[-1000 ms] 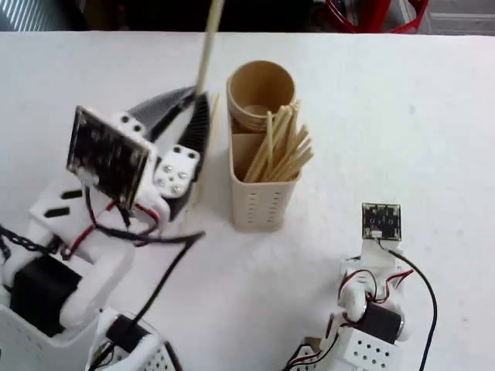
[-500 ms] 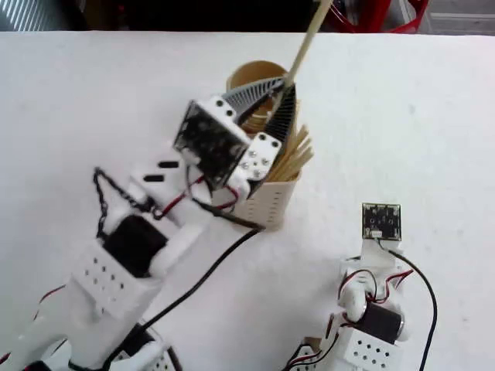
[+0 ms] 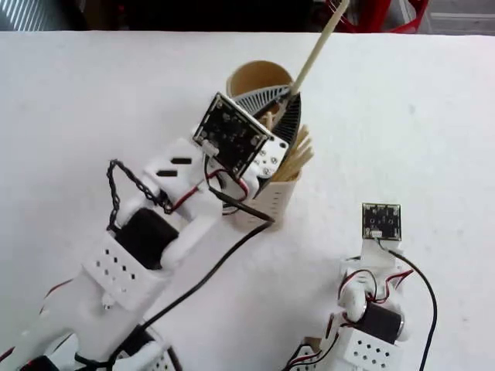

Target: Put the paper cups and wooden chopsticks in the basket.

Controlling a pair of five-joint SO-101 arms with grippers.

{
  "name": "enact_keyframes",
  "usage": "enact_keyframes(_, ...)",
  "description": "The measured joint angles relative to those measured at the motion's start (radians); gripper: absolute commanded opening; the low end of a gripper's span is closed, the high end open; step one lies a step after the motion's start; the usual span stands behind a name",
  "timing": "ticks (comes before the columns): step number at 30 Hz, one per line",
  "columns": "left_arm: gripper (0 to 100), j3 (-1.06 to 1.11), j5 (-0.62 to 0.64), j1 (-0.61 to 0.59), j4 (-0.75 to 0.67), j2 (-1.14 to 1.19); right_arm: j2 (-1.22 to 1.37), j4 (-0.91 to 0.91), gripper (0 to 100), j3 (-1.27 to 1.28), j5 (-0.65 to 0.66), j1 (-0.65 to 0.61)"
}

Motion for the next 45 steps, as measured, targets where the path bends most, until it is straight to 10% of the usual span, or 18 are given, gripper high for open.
enact_keyframes(15, 6, 0.0, -0.02, -0.061, 0.06, 0.0, 0.0, 0.0, 3.6, 0.0, 0.0, 0.0)
enact_keyframes(26, 3, 0.044, 0.023, -0.48, 0.227, 0.028, 0.0, 0.0, 3.6, 0.0, 0.0, 0.0)
enact_keyframes(45, 14, -0.348, 0.084, -0.555, 0.362, 1.068, 0.0, 0.0, 3.6, 0.0, 0.0, 0.0)
